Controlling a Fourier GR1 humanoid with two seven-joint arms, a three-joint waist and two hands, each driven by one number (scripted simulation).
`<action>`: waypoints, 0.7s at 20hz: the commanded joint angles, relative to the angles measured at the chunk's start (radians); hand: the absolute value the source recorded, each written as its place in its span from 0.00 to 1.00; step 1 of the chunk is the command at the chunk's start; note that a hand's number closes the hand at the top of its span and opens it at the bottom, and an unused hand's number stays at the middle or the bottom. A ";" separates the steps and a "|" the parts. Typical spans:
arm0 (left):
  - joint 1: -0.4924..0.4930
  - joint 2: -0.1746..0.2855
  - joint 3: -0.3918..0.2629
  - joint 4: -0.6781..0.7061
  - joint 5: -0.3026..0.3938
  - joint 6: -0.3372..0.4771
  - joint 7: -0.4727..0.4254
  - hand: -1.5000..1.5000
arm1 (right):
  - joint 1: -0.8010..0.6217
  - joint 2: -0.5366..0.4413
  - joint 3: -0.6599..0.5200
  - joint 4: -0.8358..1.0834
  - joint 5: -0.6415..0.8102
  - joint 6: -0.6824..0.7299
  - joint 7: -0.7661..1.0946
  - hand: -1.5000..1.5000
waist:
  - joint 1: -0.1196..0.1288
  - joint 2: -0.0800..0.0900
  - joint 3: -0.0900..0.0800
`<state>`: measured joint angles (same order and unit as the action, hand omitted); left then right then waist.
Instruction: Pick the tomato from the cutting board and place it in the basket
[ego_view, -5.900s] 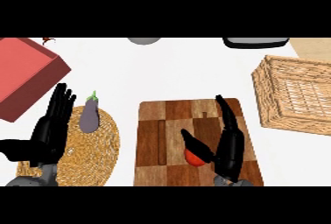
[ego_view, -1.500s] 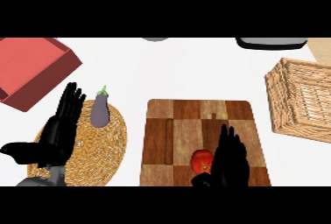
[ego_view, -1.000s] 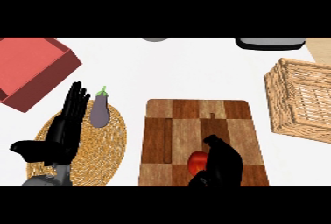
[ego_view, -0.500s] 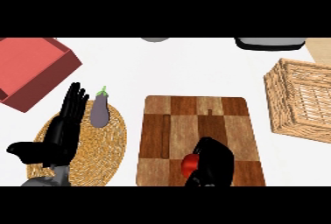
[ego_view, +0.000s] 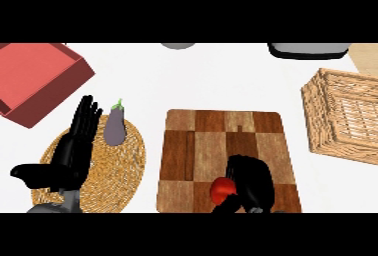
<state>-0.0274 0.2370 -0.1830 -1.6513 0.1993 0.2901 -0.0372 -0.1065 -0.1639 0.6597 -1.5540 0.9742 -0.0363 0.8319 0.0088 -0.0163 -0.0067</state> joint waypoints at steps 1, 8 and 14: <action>-0.001 -0.014 0.003 0.041 -0.004 -0.016 -0.035 0.50 | 0.004 -0.107 0.015 0.129 0.058 -0.116 -0.205 1.00 | -0.004 0.019 0.007; 0.052 -0.038 0.005 -0.004 -0.009 -0.018 -0.043 0.50 | 0.099 -0.124 -0.064 -0.215 -0.046 -0.192 -0.270 1.00 | -0.013 0.014 0.006; -0.001 -0.024 0.010 -0.039 -0.034 0.018 0.056 0.50 | 0.225 -0.211 -0.092 -0.613 -0.097 -0.222 -0.283 1.00 | -0.032 0.010 0.007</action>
<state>-0.0026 0.2258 -0.1608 -1.6699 0.1826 0.2843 -0.0273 0.0687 -0.3205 0.5966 -1.9525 0.9087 -0.2681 0.5532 -0.0141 -0.0065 -0.0007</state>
